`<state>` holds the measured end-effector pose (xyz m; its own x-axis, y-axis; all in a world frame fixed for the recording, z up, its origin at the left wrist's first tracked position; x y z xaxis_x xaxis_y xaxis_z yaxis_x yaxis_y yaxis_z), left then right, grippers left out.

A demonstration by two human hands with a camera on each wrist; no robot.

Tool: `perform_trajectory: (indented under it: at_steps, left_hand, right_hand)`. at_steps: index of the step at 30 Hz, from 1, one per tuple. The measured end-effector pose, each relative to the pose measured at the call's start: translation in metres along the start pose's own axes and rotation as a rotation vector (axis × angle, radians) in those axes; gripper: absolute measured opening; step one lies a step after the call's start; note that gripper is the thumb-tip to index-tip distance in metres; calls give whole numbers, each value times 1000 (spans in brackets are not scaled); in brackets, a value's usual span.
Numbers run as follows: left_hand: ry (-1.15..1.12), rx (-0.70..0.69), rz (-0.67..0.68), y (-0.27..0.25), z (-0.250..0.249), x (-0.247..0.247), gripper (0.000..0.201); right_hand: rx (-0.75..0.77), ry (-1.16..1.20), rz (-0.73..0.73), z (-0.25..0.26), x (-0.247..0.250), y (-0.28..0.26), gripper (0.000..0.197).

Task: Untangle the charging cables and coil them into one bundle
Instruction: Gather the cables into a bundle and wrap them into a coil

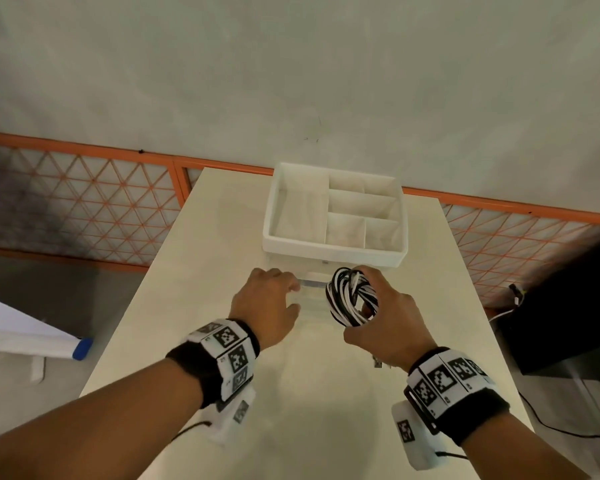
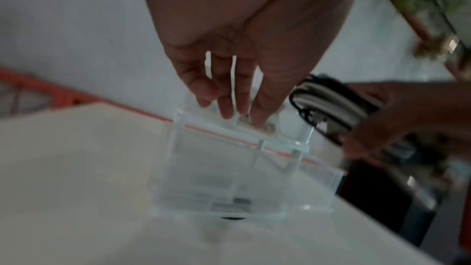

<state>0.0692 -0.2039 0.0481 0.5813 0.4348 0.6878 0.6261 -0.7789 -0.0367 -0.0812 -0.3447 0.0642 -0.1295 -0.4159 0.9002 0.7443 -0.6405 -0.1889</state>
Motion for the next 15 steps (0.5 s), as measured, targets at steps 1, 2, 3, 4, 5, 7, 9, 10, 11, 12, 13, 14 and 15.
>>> perform_trajectory:
  at_steps: [1,2,3,4,5,7,9,10,11,12,13,14,15]
  left_hand:
    - [135,-5,71,1,6,-3,44]
    - [219,12,150,0,12,-7,51]
    - [268,32,211,-2,18,-11,51]
    - [292,31,231,-5,23,-15,47]
    - [302,15,222,-7,27,-18,43]
    - [288,2,179,-11,32,-19,39]
    - [268,-4,183,-15,37,-17,41]
    - [260,-17,199,-18,38,-16,42]
    - [251,-33,221,-22,39,-14,42]
    - [234,-52,250,-26,39,-13,40]
    - [209,-67,282,-30,38,-12,39]
    - [181,-78,305,-35,38,-11,37]
    - [158,-90,314,-39,35,-9,36]
  right_hand:
    - [17,-8,0,5,0,1,88]
    - [32,-13,1,9,0,3,88]
    - [44,-13,7,13,0,4,89]
    - [54,-15,17,17,0,4,89]
    - [63,-25,27,20,-1,4,91]
    - [79,-62,36,25,0,6,94]
    - [75,-59,40,26,2,9,91]
    - [74,-57,45,26,3,10,89]
    - [81,-65,47,27,4,12,88]
    - [92,-86,52,27,5,14,88]
    - [108,-114,61,28,7,16,88]
    - [124,-150,65,31,7,18,89]
    - [139,-187,66,33,7,21,90]
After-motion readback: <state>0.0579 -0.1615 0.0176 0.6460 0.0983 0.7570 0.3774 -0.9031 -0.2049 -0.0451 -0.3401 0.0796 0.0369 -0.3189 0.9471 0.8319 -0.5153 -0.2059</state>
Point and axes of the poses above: each hand's wrist, its own y-axis towards the middle knuckle, its own x-axis out of the back of the hand, z = x × y, the point moved 3 cm from there along y, towards the middle knuckle, and after that the axes turned 14 degrees about -y, right-handed, at the moved point
